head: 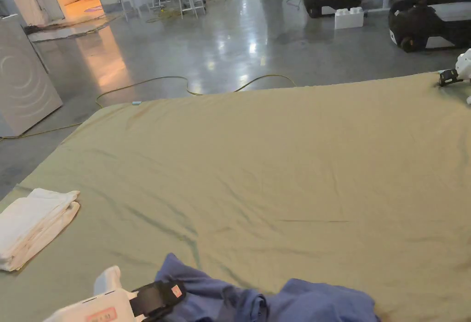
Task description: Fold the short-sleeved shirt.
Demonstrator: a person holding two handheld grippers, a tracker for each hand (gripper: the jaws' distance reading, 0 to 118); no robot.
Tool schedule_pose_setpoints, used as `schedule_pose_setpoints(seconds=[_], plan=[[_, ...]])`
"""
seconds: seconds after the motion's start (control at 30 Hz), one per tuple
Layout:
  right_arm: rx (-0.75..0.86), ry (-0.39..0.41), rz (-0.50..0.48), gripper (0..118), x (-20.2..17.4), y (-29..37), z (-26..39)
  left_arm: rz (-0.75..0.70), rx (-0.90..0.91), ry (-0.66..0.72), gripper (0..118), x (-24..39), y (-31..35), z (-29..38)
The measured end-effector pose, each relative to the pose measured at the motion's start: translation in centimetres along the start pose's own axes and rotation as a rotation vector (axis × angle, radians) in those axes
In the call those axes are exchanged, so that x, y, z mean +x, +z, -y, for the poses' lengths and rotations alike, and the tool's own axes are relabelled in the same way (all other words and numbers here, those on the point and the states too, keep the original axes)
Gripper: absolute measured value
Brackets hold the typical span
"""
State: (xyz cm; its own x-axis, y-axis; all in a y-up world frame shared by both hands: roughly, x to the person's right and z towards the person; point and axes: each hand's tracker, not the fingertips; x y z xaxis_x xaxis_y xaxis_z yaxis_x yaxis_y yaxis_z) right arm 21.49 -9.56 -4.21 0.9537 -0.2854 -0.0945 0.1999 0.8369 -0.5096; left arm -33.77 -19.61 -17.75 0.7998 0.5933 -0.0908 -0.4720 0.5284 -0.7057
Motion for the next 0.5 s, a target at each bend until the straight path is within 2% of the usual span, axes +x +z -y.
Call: schedule_pose_setpoints(seconds=[0.1,0.2,0.3,0.4,0.43,0.47,0.5], plan=[[-0.026,0.006,0.003,0,-0.6,-0.3,0.2,0.054,-0.005,-0.047,13,3.9,-1.5,-0.1],[-0.029,0.033,-0.003,0,-1.2,0.5,0.4,0.161,-0.111,-0.102,13,9.4,-5.8,2.5],[-0.036,0.034,0.016,0,-1.4,1.1,0.7,0.125,-0.208,-0.189,13,14.3,-11.1,6.6],[-0.046,0.025,0.034,0,-0.7,2.0,1.4,0.095,-0.304,-0.210,14,16.7,-15.8,9.5],[-0.048,0.026,0.042,0,-0.6,2.2,1.5,0.068,-0.326,-0.204,17,16.7,-16.4,10.1],[-0.052,0.025,0.051,0,-0.4,2.4,1.6,0.094,-0.318,-0.196,25,16.7,-16.7,10.6],[-0.057,0.021,0.054,0,0.0,2.5,1.7,0.176,-0.325,-0.174,49,16.4,-16.7,10.8]])
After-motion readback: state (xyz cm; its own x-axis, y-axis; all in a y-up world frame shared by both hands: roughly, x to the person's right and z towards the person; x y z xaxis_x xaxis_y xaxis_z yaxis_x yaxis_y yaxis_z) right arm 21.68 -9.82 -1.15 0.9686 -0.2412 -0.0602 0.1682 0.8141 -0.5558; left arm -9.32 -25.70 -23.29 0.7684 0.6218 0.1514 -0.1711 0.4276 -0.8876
